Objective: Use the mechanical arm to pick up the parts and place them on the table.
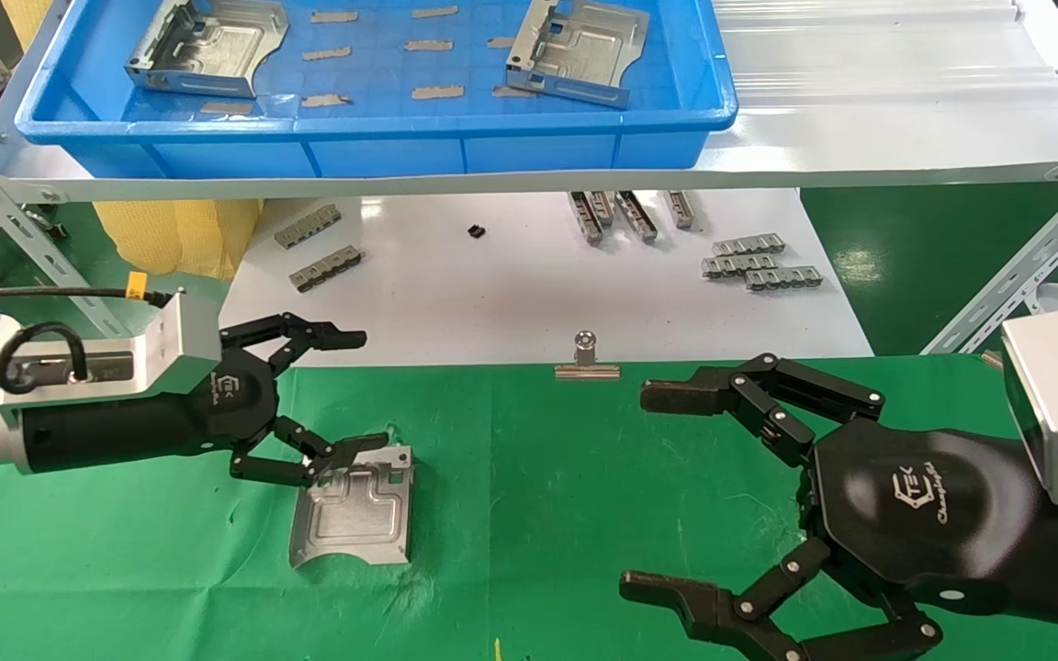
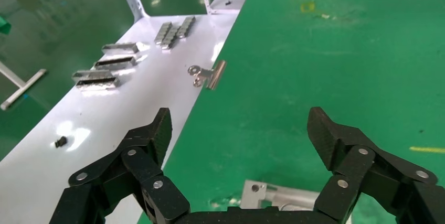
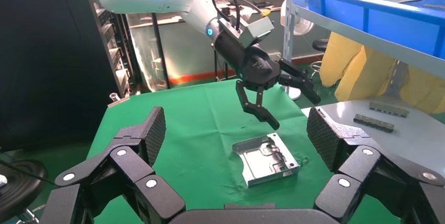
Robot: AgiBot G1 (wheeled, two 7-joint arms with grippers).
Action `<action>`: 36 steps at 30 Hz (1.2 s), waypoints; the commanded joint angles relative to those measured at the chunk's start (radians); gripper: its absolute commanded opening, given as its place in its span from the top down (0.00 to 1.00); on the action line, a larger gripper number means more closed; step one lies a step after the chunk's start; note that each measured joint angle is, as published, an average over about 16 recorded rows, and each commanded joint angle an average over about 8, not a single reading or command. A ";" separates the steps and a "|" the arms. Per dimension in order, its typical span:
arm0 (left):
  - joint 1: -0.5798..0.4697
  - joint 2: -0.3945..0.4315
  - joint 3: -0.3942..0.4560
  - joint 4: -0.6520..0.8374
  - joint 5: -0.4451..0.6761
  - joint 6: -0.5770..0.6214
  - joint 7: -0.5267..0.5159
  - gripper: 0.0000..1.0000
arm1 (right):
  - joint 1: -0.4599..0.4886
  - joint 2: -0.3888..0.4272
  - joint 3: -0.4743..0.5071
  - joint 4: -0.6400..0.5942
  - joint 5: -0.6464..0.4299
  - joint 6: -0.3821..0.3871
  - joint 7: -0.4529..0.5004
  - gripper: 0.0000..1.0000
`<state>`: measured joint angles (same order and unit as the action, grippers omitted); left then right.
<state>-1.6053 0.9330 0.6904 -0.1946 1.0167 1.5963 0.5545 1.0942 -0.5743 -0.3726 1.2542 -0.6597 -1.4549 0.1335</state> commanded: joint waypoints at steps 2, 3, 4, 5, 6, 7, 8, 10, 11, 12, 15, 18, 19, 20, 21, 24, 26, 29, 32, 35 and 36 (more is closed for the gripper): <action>0.026 -0.016 -0.020 -0.054 -0.014 -0.005 -0.037 0.00 | 0.000 0.000 0.000 0.000 0.000 0.000 0.000 0.00; 0.036 -0.022 -0.028 -0.074 -0.019 -0.007 -0.050 0.00 | 0.000 0.000 0.000 0.000 0.000 0.000 0.000 0.00; 0.046 -0.028 -0.036 -0.094 -0.025 -0.009 -0.064 0.00 | 0.000 0.000 0.000 0.000 0.000 0.000 0.000 0.00; 0.056 -0.034 -0.043 -0.115 -0.030 -0.011 -0.078 0.00 | 0.000 0.000 0.000 0.000 0.000 0.000 0.000 0.00; 0.065 -0.040 -0.051 -0.134 -0.035 -0.012 -0.091 0.00 | 0.000 0.000 0.000 0.000 0.000 0.000 0.000 0.00; 0.075 -0.046 -0.058 -0.154 -0.041 -0.014 -0.105 0.00 | 0.000 0.000 0.000 0.000 0.000 0.000 0.000 0.00; 0.085 -0.052 -0.066 -0.175 -0.046 -0.016 -0.119 0.00 | 0.000 0.000 0.000 0.000 0.000 0.000 0.000 0.00; 0.105 -0.063 -0.081 -0.215 -0.056 -0.020 -0.146 0.00 | 0.000 0.000 0.000 0.000 0.000 0.000 0.000 0.00; 0.115 -0.069 -0.089 -0.235 -0.062 -0.022 -0.160 0.00 | 0.000 0.000 0.000 0.000 0.000 0.000 0.000 0.00; 0.124 -0.075 -0.096 -0.255 -0.067 -0.024 -0.173 0.00 | 0.000 0.000 0.000 0.000 0.000 0.000 0.000 0.00; 0.153 -0.093 -0.119 -0.315 -0.083 -0.029 -0.215 0.00 | 0.000 0.000 0.000 0.000 0.000 0.000 0.000 0.00; 0.183 -0.111 -0.141 -0.375 -0.099 -0.035 -0.256 0.00 | 0.000 0.000 0.000 0.000 0.000 0.000 0.000 0.00; 0.193 -0.117 -0.149 -0.395 -0.104 -0.037 -0.269 0.00 | 0.000 0.000 0.000 0.000 0.000 0.000 0.000 0.00; 0.203 -0.123 -0.157 -0.416 -0.109 -0.038 -0.283 0.00 | 0.000 0.000 0.000 0.000 0.000 0.000 0.000 0.00; 0.212 -0.129 -0.164 -0.435 -0.114 -0.040 -0.297 0.00 | 0.000 0.000 0.000 0.000 0.000 0.000 0.000 0.00; 0.241 -0.146 -0.187 -0.496 -0.130 -0.046 -0.338 0.00 | 0.000 0.000 0.000 0.000 0.000 0.000 0.000 0.00; 0.261 -0.158 -0.202 -0.536 -0.141 -0.050 -0.365 0.00 | 0.000 0.000 0.000 0.000 0.000 0.000 0.000 0.00; 0.291 -0.176 -0.225 -0.597 -0.157 -0.055 -0.406 0.00 | 0.000 0.000 0.000 0.000 0.000 0.000 0.000 0.00; 0.320 -0.194 -0.248 -0.657 -0.172 -0.061 -0.447 0.00 | 0.000 0.000 0.000 0.000 0.000 0.000 0.000 0.00; 0.350 -0.212 -0.271 -0.718 -0.189 -0.066 -0.489 0.00 | 0.000 0.000 0.000 0.000 0.000 0.000 0.000 0.00; 0.359 -0.218 -0.278 -0.738 -0.194 -0.068 -0.502 0.00 | 0.000 0.000 0.000 0.000 0.000 0.000 0.000 0.00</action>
<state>-1.2458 0.7151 0.4122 -0.9325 0.8229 1.5281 0.0519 1.0943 -0.5743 -0.3728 1.2541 -0.6596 -1.4548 0.1334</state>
